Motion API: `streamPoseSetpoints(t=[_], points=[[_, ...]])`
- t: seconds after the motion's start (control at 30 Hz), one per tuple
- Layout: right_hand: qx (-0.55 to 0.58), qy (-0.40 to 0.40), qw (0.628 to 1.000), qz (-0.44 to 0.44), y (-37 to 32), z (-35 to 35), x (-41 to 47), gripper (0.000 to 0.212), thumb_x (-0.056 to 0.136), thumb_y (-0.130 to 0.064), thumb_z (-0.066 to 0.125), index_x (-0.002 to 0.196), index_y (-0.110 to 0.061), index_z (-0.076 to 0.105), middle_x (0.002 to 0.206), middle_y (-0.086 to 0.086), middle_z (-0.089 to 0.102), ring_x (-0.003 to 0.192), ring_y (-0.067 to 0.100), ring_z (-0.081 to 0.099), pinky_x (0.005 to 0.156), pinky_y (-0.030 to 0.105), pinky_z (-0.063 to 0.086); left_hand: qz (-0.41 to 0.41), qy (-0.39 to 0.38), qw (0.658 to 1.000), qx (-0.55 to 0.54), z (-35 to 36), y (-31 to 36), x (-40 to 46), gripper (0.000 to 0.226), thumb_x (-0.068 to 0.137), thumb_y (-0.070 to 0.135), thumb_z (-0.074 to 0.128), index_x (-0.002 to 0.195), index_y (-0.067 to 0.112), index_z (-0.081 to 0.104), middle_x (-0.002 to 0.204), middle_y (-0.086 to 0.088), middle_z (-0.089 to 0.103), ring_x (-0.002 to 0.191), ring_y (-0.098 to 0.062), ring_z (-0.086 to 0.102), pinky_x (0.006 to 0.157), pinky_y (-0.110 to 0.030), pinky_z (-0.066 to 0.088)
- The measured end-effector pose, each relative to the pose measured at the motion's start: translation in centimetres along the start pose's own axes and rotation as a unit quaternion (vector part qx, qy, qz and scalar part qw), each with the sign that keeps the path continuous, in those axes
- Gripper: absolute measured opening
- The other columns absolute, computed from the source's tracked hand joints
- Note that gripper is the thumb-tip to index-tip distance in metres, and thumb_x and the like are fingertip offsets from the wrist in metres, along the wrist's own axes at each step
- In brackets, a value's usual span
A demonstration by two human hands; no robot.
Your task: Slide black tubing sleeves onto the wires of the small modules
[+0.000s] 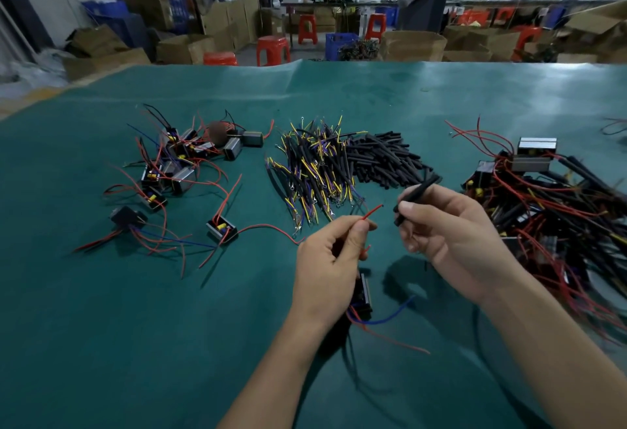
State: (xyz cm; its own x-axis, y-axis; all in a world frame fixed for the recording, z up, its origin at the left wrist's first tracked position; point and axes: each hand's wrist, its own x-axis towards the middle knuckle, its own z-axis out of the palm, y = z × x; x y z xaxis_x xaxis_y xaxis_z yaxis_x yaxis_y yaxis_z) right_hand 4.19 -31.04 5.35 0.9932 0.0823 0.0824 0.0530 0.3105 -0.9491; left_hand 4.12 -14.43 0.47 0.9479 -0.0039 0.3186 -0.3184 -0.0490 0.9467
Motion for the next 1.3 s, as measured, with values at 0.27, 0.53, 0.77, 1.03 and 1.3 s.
streamPoseSetpoints(t=[0.27, 0.53, 0.77, 1.03, 1.3], points=[[0.009, 0.013, 1.0, -0.005, 0.01, -0.02, -0.1, 0.01, 0.074, -0.008, 0.073, 0.083, -0.012, 0.075, 0.074, 0.003, 0.06, 0.056, 0.014, 0.051, 0.049, 0.022, 0.042, 0.032, -0.009, 0.999, 0.021, 0.01, 0.5, -0.32, 0.018, 0.1, 0.016, 0.061, 0.092, 0.012, 0.075, 0.058, 0.018, 0.058, 0.052, 0.003, 0.051, 0.057, -0.006, 0.04], [0.014, 0.019, 1.0, 0.005, -0.04, -0.17, -0.09, 0.008, 0.075, -0.009, 0.072, 0.081, -0.013, 0.075, 0.072, 0.001, 0.061, 0.056, 0.013, 0.051, 0.049, 0.021, 0.042, 0.044, -0.02, 0.998, 0.028, 0.07, 0.52, -0.49, 0.018, 0.101, 0.016, 0.06, 0.092, 0.01, 0.075, 0.057, 0.02, 0.057, 0.052, 0.005, 0.05, 0.057, -0.004, 0.039], [0.01, 0.016, 1.0, 0.019, -0.06, -0.25, -0.07, 0.007, 0.073, -0.01, 0.073, 0.079, -0.013, 0.077, 0.073, 0.003, 0.062, 0.055, 0.014, 0.051, 0.049, 0.022, 0.043, 0.058, -0.023, 0.997, 0.055, 0.08, 0.51, -0.46, 0.017, 0.098, 0.024, 0.062, 0.089, 0.018, 0.076, 0.064, 0.019, 0.061, 0.062, 0.003, 0.054, 0.06, -0.014, 0.044], [0.022, 0.009, 0.999, 0.042, -0.38, -0.74, -0.05, 0.012, 0.072, -0.012, 0.075, 0.084, -0.012, 0.076, 0.074, 0.002, 0.062, 0.06, 0.013, 0.053, 0.053, 0.021, 0.047, 0.057, -0.018, 0.996, 0.068, -0.02, 0.5, -0.42, 0.02, 0.097, 0.028, 0.06, 0.088, 0.018, 0.075, 0.06, 0.02, 0.056, 0.06, 0.001, 0.052, 0.061, -0.019, 0.043], [-0.039, -0.004, 0.999, 0.009, -0.37, -0.71, -0.28, 0.016, 0.07, -0.017, 0.078, 0.086, -0.013, 0.077, 0.075, 0.004, 0.061, 0.057, 0.014, 0.053, 0.054, 0.022, 0.046, 0.069, -0.014, 0.994, 0.087, -0.12, 0.61, -0.54, 0.021, 0.097, 0.03, 0.06, 0.087, 0.018, 0.075, 0.059, 0.018, 0.055, 0.06, -0.001, 0.051, 0.06, -0.024, 0.046]])
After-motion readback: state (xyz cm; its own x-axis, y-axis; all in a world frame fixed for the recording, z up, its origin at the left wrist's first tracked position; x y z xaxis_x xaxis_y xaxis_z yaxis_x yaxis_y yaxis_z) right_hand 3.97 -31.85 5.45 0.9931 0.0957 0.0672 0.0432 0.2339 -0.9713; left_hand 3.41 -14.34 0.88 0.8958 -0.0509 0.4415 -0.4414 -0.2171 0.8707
